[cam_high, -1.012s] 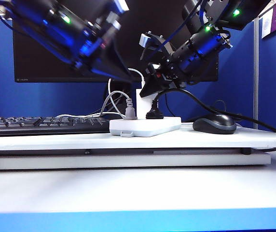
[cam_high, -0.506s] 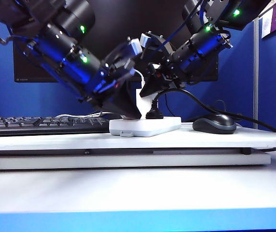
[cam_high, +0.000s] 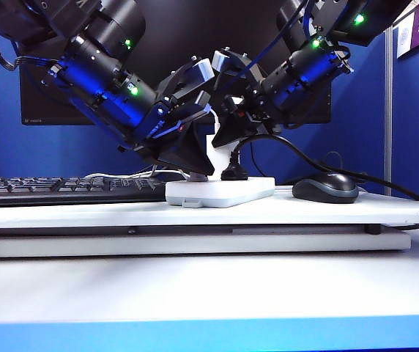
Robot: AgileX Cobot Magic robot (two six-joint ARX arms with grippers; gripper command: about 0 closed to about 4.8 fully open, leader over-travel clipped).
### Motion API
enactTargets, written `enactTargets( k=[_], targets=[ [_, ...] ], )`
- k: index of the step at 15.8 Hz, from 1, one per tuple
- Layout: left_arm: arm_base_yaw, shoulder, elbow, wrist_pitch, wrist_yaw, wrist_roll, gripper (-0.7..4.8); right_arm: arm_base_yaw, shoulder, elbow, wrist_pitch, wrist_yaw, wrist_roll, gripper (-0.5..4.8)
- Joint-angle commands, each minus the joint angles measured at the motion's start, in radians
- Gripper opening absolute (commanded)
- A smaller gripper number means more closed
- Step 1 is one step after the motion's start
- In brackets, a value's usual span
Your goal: Unplug the white charger from the socket, then place it next to the socket.
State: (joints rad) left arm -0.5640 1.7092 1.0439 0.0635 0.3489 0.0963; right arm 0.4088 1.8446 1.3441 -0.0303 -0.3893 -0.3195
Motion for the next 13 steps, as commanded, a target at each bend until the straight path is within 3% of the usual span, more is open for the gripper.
enactTargets(
  k=[1, 11, 13],
  targets=[
    [-0.002, 0.015, 0.010, 0.008, -0.023, -0.003, -0.05, 0.000, 0.000, -0.002, -0.018, -0.018, -0.003, 0.40],
    [-0.008, 0.080, 0.032, 0.003, -0.004, -0.003, -0.05, 0.000, -0.002, -0.002, -0.017, -0.016, -0.029, 0.40],
    [-0.013, 0.086, 0.032, 0.002, -0.005, -0.002, -0.05, 0.000, -0.002, -0.002, -0.011, -0.017, 0.032, 0.37]
  ],
)
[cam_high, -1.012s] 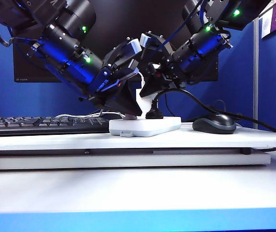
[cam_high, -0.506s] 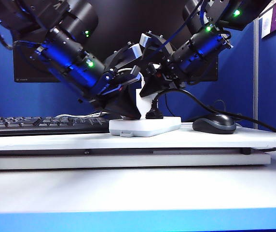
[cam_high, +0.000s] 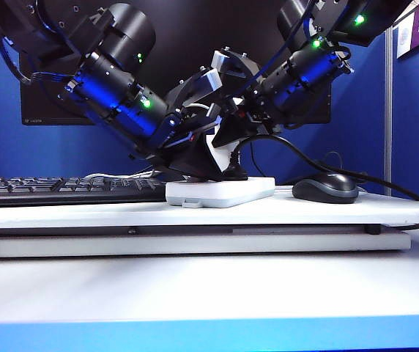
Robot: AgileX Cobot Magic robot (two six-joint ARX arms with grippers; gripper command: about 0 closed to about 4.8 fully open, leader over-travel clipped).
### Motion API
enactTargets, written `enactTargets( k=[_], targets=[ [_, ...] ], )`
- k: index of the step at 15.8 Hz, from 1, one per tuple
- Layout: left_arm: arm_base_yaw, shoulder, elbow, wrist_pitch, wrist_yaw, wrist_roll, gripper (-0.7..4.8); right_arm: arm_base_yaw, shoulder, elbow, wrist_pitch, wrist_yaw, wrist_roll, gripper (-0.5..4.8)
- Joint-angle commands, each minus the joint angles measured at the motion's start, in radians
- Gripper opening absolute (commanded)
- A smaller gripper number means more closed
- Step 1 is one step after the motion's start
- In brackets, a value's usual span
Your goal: Unplug the white charger from the socket, then place it next to the socket.
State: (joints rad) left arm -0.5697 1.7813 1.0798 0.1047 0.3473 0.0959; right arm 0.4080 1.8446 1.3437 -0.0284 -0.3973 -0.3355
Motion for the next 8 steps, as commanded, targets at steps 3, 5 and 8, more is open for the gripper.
enactTargets(
  k=[3, 5, 8],
  targets=[
    [-0.008, 0.014, -0.004, -0.040, -0.003, 0.000, -0.05, -0.002, -0.003, -0.001, 0.011, -0.023, 0.045, 0.03],
    [-0.008, 0.014, -0.004, -0.044, -0.004, 0.000, -0.05, 0.000, -0.004, -0.001, 0.014, -0.025, 0.061, 0.03],
    [-0.008, 0.014, -0.004, -0.045, -0.004, 0.000, -0.05, -0.003, -0.008, -0.001, 0.016, -0.023, 0.004, 0.00]
  ],
)
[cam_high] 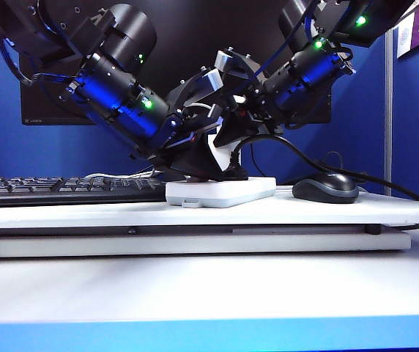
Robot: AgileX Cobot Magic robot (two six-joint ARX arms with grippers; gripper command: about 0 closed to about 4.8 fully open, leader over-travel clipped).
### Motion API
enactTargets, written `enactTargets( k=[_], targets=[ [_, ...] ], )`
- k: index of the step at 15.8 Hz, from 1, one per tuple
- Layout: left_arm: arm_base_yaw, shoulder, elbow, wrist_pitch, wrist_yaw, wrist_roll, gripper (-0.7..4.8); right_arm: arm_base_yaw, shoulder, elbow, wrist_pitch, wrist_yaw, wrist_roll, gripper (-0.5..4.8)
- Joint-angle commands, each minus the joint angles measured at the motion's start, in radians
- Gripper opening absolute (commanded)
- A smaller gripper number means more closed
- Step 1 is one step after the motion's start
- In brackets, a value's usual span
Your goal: Unplug the white charger from the socket, then place it next to the socket.
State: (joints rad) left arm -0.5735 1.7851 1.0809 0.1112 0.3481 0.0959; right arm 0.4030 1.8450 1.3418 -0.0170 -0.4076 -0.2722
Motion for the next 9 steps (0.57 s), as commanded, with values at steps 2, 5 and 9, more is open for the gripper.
enactTargets(
  k=[2, 5, 9],
  targets=[
    [-0.004, 0.013, -0.005, -0.058, -0.005, 0.000, -0.05, 0.003, -0.014, 0.001, 0.019, -0.029, 0.002, 0.00],
    [-0.004, 0.021, -0.005, -0.069, -0.008, 0.001, -0.05, 0.002, -0.021, 0.001, 0.031, 0.018, -0.022, 0.00],
    [-0.004, 0.021, -0.005, -0.070, -0.008, 0.001, -0.05, -0.009, -0.030, 0.001, 0.059, -0.011, -0.014, 0.00]
  ],
)
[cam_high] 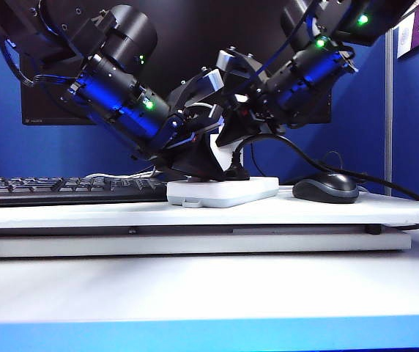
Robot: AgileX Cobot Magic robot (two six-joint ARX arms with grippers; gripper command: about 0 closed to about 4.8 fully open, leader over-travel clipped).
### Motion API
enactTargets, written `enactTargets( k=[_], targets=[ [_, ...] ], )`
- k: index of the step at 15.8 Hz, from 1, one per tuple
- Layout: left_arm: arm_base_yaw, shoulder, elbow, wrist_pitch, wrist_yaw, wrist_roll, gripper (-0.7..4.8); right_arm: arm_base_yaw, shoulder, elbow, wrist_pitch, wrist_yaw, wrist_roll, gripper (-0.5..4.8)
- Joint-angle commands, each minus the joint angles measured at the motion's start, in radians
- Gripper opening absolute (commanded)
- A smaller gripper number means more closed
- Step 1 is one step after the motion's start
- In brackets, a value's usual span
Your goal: Unplug the white charger from the socket, then place it next to the socket.
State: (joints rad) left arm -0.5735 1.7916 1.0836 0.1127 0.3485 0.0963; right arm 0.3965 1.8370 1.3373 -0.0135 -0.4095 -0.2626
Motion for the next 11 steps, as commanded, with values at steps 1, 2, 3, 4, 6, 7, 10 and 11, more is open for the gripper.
enactTargets(
  k=[1, 2, 3, 4, 6, 7, 10, 11],
  targets=[
    [-0.004, 0.014, -0.008, -0.072, -0.008, 0.001, -0.05, -0.002, -0.024, 0.005, 0.062, -0.015, -0.002, 0.00],
    [-0.004, 0.014, -0.008, -0.072, -0.008, 0.000, -0.05, -0.005, -0.024, 0.005, 0.079, -0.051, 0.067, 0.00],
    [-0.004, 0.014, -0.008, -0.072, -0.008, 0.000, -0.05, -0.005, -0.025, 0.005, 0.078, -0.053, 0.039, 0.00],
    [-0.004, 0.014, -0.008, -0.072, -0.008, 0.000, -0.05, -0.004, -0.027, 0.005, 0.070, -0.028, -0.015, 0.00],
    [-0.004, 0.015, -0.008, -0.074, -0.008, 0.000, -0.05, 0.000, -0.030, 0.005, 0.081, -0.043, 0.035, 0.00],
    [-0.004, 0.016, -0.008, -0.074, -0.008, 0.000, -0.05, -0.002, -0.030, 0.005, 0.097, -0.068, 0.060, 0.00],
    [-0.004, 0.016, -0.008, -0.074, -0.008, 0.000, -0.05, -0.001, -0.039, 0.005, 0.095, -0.023, -0.002, 0.00],
    [-0.004, 0.016, -0.008, -0.074, -0.008, 0.000, -0.05, -0.001, -0.041, 0.005, 0.100, -0.056, 0.035, 0.00]
  ],
)
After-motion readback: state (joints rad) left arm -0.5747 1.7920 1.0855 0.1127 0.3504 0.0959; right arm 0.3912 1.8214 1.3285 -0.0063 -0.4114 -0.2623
